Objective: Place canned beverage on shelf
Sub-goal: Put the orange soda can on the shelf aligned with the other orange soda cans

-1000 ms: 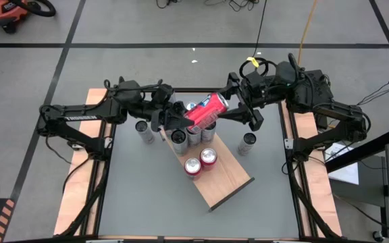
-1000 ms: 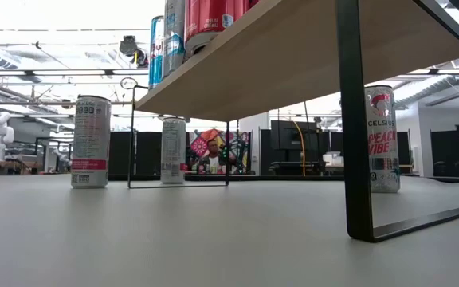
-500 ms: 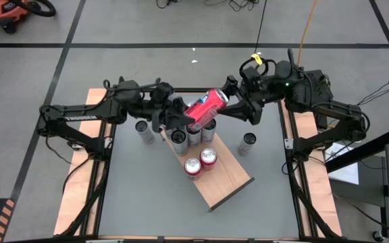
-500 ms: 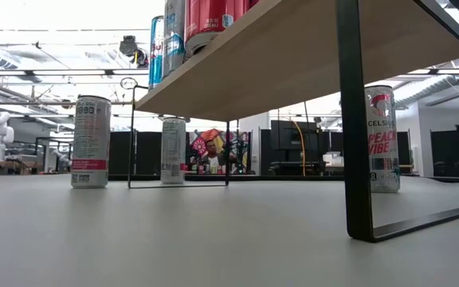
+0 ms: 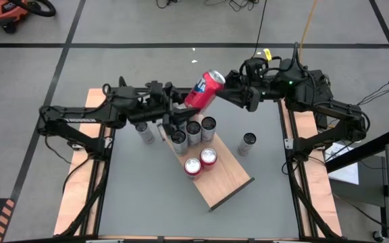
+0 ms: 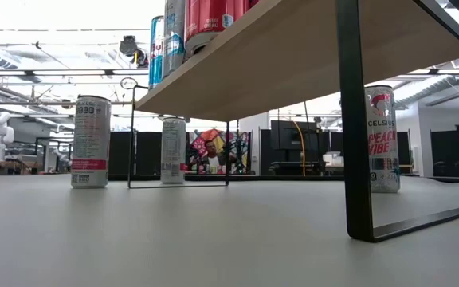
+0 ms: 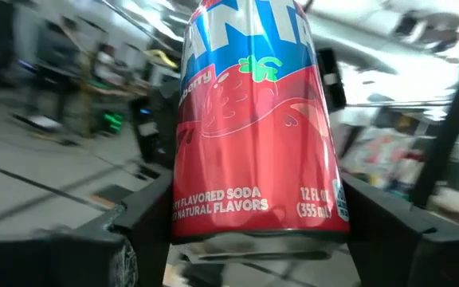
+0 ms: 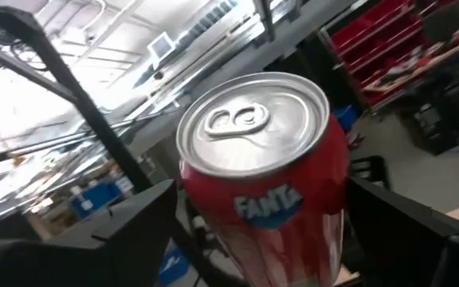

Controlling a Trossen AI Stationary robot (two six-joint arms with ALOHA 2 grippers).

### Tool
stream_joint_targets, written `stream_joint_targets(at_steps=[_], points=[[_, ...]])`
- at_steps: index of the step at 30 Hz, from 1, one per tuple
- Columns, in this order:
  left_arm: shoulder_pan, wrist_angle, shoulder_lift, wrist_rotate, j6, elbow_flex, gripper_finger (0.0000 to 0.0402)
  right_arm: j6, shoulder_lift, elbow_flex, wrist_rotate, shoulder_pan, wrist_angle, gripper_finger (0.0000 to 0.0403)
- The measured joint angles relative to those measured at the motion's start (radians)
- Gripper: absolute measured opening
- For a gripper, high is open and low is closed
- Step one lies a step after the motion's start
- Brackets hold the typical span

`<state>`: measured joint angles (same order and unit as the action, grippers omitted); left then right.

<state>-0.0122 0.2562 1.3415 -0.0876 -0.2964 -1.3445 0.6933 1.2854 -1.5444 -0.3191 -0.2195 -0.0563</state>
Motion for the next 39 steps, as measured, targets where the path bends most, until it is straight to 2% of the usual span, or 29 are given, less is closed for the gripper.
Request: stream_joint_targets(at_steps=[5, 11, 14, 22, 35, 39], points=[[0.036, 0.0, 0.0, -0.145, 0.086, 0.0, 0.0283, -0.063, 0.0, 0.0, 0.046, 0.0, -0.007, 0.0334], [0.057, 0.001, -0.001, -0.257, 0.107, -0.001, 0.0283, -0.163, 0.006, 0.0, 0.112, 0.001, -0.05, 0.0334], [0.063, 0.001, -0.001, -0.278, 0.127, -0.001, 0.0283, -0.2, 0.006, 0.0, 0.113, 0.001, -0.051, 0.0338], [0.065, 0.005, 0.008, -0.303, 0.127, -0.001, 0.0283, -0.225, 0.052, 0.0, 0.111, 0.0, -0.118, 0.0376], [0.068, 0.014, 0.019, -0.331, 0.148, -0.002, 0.0283, -0.209, 0.074, 0.0, 0.108, -0.004, -0.164, 0.0375], [0.069, 0.014, 0.019, -0.334, 0.148, -0.002, 0.0283, -0.206, 0.08, 0.0, 0.113, -0.004, -0.166, 0.0361]])
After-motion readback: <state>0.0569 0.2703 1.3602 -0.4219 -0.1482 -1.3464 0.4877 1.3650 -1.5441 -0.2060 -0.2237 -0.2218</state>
